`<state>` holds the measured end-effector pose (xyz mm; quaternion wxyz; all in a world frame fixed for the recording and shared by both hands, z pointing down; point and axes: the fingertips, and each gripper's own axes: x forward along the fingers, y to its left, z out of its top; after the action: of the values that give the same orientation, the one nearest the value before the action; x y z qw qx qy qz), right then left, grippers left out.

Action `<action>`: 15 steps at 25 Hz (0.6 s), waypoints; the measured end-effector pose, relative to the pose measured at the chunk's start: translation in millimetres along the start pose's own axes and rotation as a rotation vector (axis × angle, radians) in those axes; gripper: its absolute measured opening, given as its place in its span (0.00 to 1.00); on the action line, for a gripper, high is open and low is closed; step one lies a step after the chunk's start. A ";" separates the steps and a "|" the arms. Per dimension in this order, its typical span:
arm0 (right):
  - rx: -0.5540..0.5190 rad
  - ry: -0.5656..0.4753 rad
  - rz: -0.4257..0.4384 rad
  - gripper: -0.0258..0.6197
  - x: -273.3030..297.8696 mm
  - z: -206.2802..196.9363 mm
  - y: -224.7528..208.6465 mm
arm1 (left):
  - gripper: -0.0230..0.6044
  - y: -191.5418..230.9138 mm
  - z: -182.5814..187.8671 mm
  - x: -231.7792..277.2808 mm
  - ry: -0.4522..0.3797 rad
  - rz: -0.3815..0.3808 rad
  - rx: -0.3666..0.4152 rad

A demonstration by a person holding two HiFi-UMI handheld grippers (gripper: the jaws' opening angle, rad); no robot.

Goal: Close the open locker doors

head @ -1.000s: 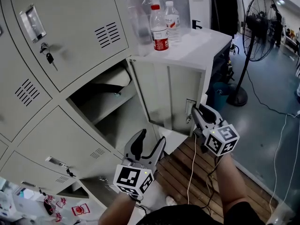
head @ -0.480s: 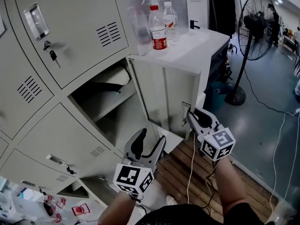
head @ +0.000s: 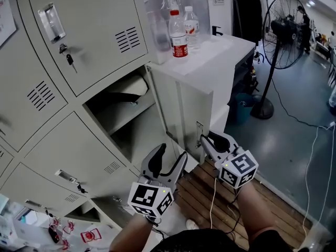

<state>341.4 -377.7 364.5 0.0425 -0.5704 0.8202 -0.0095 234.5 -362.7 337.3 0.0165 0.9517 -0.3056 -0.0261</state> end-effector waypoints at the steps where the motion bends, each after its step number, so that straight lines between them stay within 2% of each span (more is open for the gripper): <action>1: -0.002 0.002 0.014 0.18 0.1 -0.6 6.1 | 0.46 -0.5 0.8 -1.5 -0.001 -0.002 0.001; 15: -0.061 0.023 0.159 0.20 10.3 -3.4 71.7 | 0.46 4.5 13.1 -20.8 -0.016 0.000 0.010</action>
<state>270.6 -362.4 362.6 0.0161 -0.5043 0.8633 0.0124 214.2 -354.5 325.3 0.0092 0.9515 -0.3060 -0.0322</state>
